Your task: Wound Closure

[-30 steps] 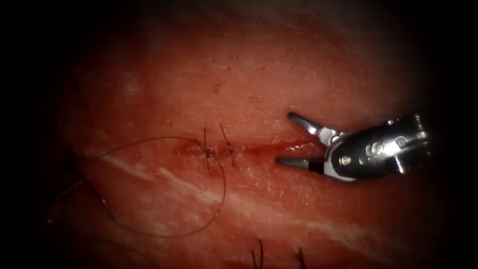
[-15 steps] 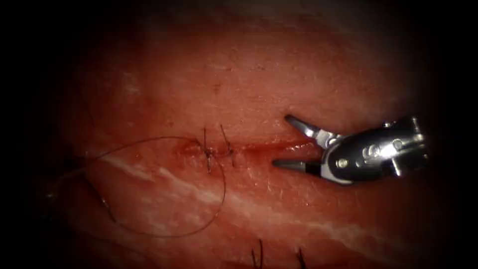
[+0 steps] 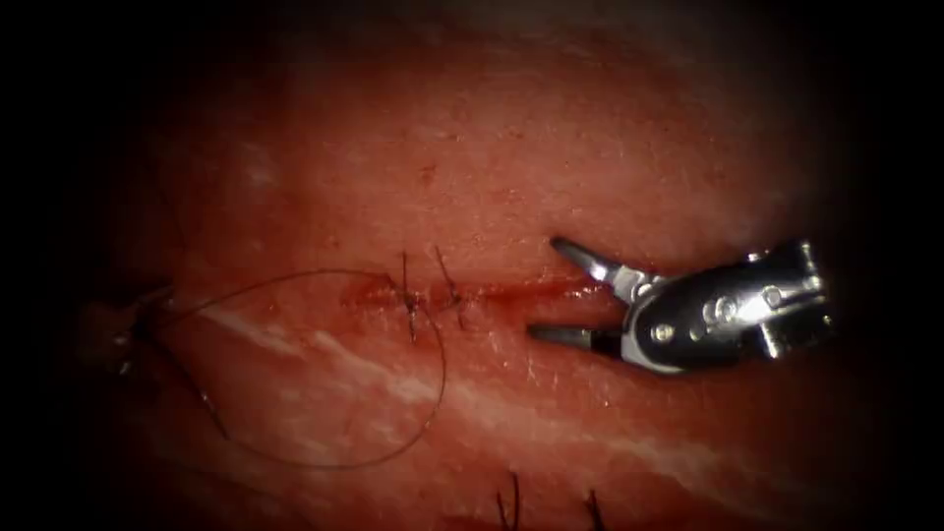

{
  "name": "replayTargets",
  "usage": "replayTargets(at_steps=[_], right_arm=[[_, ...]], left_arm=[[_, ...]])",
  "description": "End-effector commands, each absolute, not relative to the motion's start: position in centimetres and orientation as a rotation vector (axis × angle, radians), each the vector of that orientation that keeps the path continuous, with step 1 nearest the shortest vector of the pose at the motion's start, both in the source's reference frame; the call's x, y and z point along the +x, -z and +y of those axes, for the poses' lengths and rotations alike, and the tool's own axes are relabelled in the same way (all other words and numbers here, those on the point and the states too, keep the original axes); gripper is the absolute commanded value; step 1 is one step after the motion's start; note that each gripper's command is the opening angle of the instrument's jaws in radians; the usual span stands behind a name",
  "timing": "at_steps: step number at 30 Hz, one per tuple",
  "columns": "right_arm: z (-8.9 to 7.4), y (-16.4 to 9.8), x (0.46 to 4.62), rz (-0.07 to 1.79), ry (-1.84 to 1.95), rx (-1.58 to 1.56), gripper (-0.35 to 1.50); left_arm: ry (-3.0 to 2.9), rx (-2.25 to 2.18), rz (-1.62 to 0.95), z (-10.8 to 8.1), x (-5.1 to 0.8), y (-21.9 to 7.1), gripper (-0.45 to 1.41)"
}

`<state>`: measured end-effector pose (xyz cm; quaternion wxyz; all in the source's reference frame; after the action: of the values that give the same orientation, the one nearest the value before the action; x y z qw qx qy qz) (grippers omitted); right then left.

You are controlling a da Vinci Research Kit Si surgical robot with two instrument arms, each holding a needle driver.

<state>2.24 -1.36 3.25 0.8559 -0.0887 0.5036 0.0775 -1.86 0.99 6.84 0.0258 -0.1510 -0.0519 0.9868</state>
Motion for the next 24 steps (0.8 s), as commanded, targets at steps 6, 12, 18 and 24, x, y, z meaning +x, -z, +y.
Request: replayTargets(at_steps=[6,12,18,24], right_arm=[[-1.48,-3.31,2.26,1.057,-0.166,-0.177,1.25],[-1.49,-3.3,2.25,1.058,-0.166,-0.177,1.25],[-1.49,-3.26,2.17,1.062,-0.168,-0.168,1.25],[-1.47,-3.2,1.82,1.063,-0.192,-0.158,1.21]], left_arm=[[-3.077,-0.456,-0.153,0.9,-1.91,-6.99,-0.2],[-3.051,-0.467,-0.192,0.93,-1.89,-6.99,-0.45],[-2.953,-0.599,-0.225,1.12,-1.98,-6.73,-0.45],[-2.784,-0.78,-0.272,1.48,-2.31,-6.36,-0.45]])
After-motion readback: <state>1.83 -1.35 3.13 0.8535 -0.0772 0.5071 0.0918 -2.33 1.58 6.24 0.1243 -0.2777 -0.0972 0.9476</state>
